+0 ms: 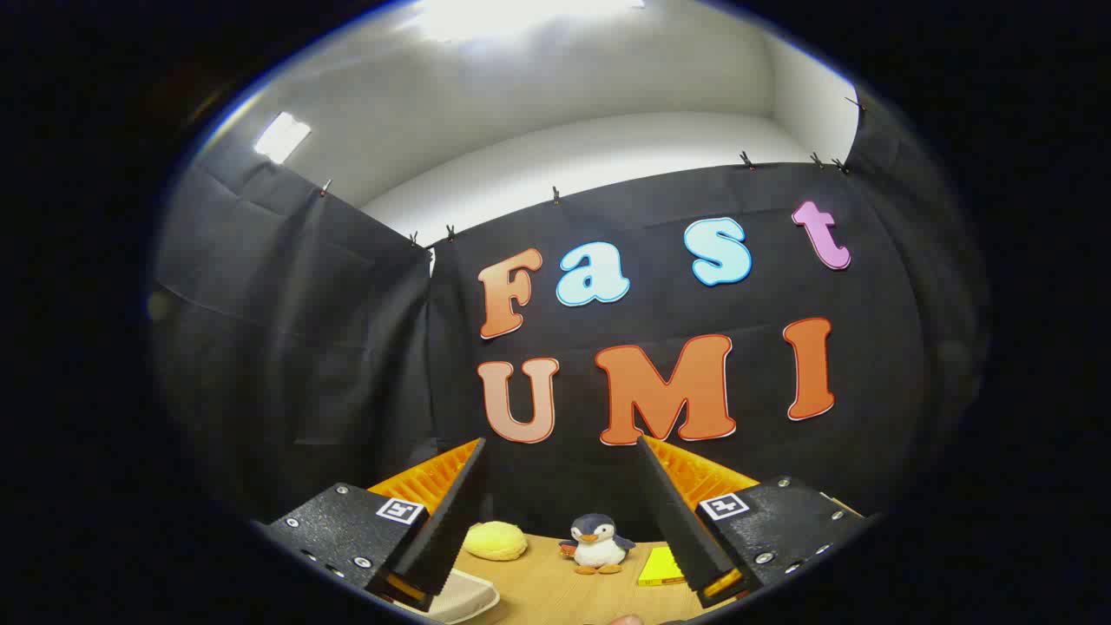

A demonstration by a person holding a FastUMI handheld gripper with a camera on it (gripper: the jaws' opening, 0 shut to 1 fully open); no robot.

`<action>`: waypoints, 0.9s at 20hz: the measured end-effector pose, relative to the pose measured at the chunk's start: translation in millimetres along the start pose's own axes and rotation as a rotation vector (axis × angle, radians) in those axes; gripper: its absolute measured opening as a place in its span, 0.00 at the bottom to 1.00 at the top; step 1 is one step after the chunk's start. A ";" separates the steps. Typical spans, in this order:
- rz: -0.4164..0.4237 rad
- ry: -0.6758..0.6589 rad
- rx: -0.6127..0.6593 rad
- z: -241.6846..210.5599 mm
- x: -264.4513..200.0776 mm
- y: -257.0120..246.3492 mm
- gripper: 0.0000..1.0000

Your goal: Open the storage box then place both shoes into the box .Put the left shoe in first, then the right shoe, with the right side of both shoes facing outward in a uniform manner.

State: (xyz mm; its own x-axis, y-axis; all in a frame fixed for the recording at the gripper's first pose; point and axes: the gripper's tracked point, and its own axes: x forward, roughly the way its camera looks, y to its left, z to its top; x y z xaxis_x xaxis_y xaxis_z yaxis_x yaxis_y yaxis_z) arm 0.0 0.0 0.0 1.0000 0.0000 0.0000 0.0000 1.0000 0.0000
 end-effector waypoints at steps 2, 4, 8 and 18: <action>-0.025 -0.011 -0.005 8.0 -2.0 -8.9 0.99; -0.052 -0.026 -0.008 15.9 -4.6 -18.8 0.99; -0.114 -0.053 -0.054 26.3 -8.2 -39.4 0.99; -0.189 -0.066 -0.105 33.8 -19.7 -66.0 0.99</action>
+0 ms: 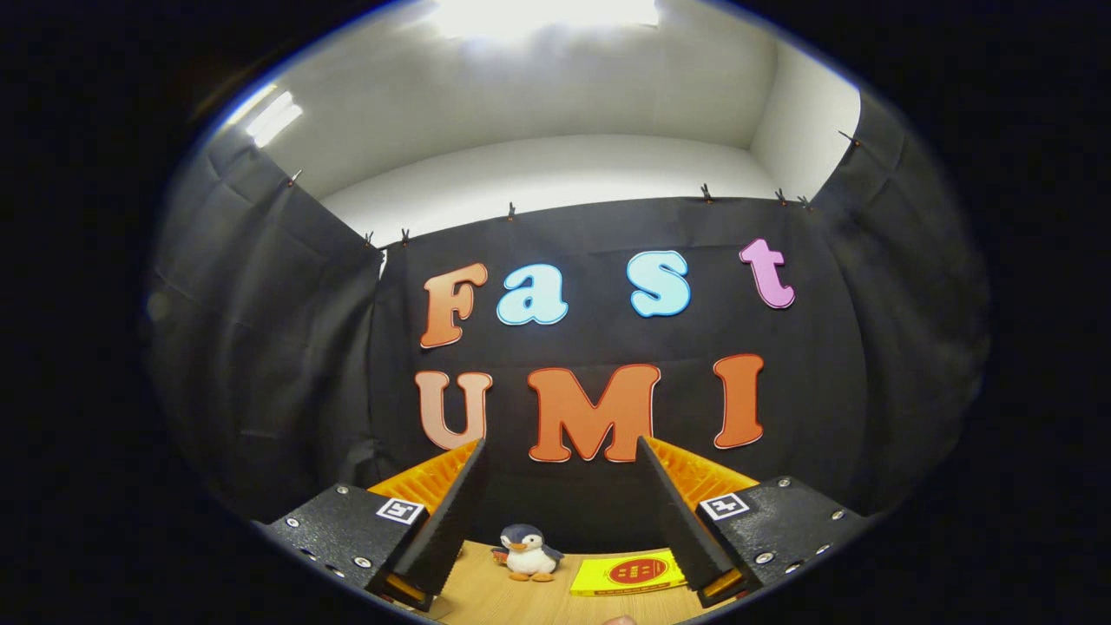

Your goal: Open the storage box then place both shoes into the box .Put the left shoe in first, then the right shoe, with the right side of both shoes facing outward in a uniform manner.

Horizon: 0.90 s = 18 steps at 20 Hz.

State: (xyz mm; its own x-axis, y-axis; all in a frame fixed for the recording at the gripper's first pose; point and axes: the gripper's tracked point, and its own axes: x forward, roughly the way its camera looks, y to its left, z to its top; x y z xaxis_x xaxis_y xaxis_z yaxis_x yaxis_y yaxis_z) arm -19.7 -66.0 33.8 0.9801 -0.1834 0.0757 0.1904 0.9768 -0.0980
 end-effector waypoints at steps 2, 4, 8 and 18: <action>-0.020 -0.002 -0.023 -1.6 0.1 -4.3 0.99; -0.018 0.015 -0.045 -11.0 0.4 -1.0 0.99; 0.053 0.121 -0.009 -47.1 -1.9 22.1 0.99; 0.204 0.548 0.216 -173.8 -27.6 82.4 0.99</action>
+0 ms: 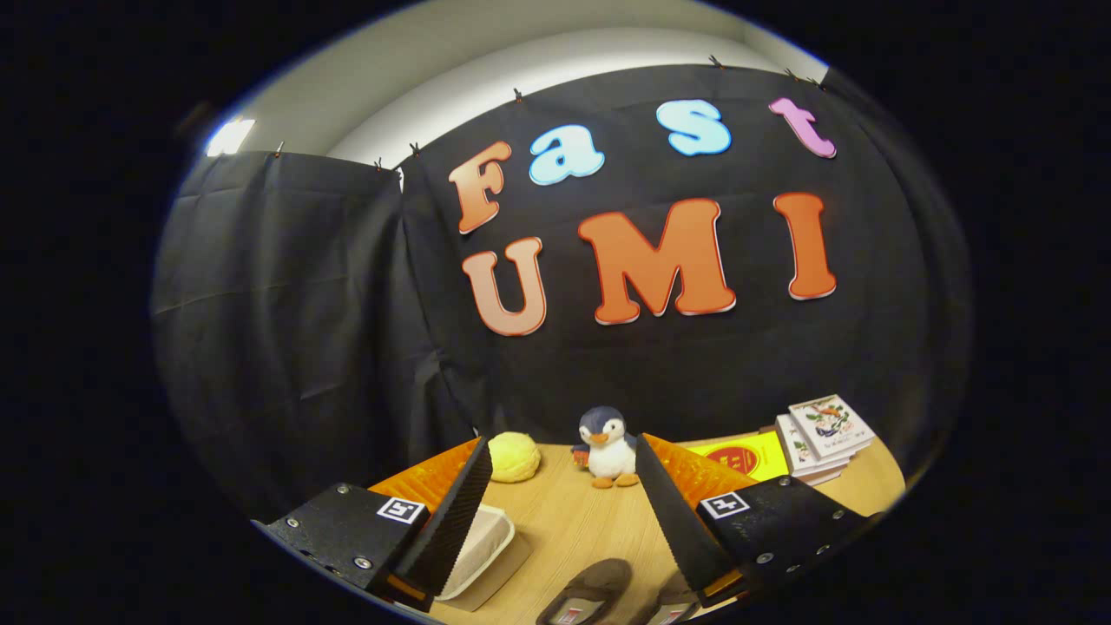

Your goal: Open the storage box then place both shoes into the box .Put the left shoe in first, then the right shoe, with the right side of both shoes facing outward in a uniform manner.

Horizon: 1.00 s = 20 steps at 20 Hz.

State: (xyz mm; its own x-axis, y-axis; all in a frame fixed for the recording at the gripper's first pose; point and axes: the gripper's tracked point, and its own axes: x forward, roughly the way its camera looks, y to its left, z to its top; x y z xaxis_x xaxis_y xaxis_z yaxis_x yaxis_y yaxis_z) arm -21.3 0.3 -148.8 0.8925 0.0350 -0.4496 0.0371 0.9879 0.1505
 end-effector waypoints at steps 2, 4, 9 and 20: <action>0.021 0.078 0.045 -23.2 8.6 4.8 0.98; 0.057 0.144 0.088 -43.0 15.0 14.4 0.97; 0.157 0.312 0.180 -95.1 29.4 42.5 0.97; 0.316 0.618 0.341 -197.6 42.7 93.6 0.96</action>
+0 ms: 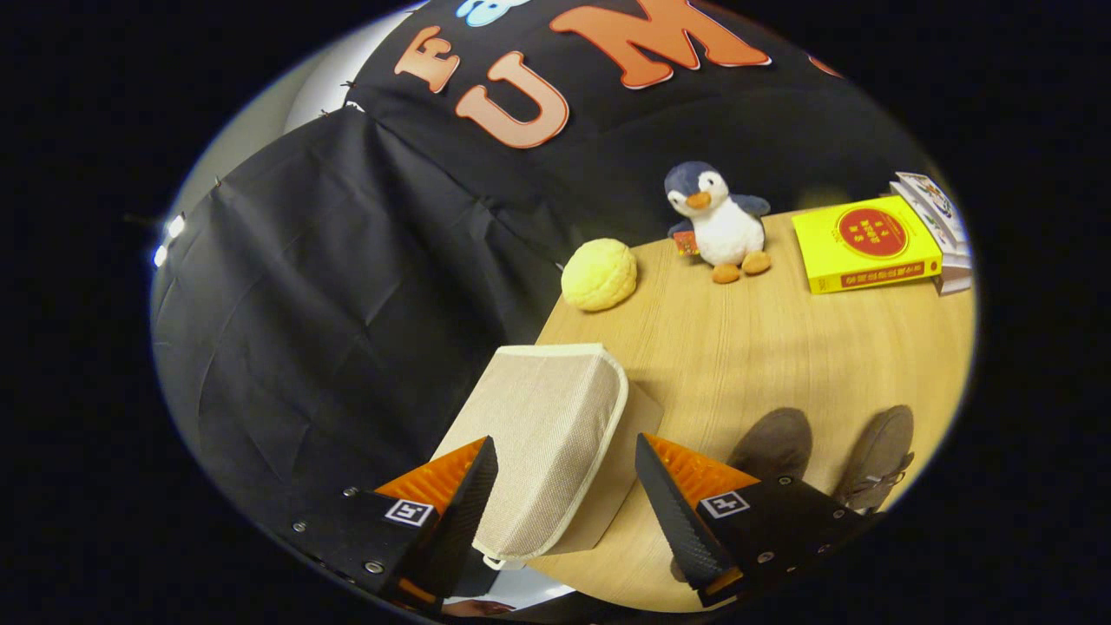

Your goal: Open the storage box then place both shoes into the box .Put the left shoe in first, then the right shoe, with the right side of both shoes facing outward in a uniform manner.

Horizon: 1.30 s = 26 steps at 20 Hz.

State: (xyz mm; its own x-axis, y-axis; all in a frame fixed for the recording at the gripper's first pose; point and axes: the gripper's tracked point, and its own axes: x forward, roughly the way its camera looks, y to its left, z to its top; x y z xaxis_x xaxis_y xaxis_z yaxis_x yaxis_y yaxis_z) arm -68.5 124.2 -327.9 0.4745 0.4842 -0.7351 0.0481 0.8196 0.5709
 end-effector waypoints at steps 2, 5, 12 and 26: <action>0.028 0.044 0.043 -13.4 9.7 2.1 0.96; 0.052 0.101 0.065 -33.4 28.8 -3.0 0.96; 0.138 0.213 0.149 -71.8 58.2 6.2 0.96; 0.294 0.114 0.304 -37.9 22.3 37.7 0.74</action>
State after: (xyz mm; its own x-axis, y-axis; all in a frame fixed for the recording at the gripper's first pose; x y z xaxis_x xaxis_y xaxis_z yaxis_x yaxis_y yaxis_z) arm -89.4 177.5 -336.7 0.4074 0.7281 -0.5513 0.1906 0.5226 0.8310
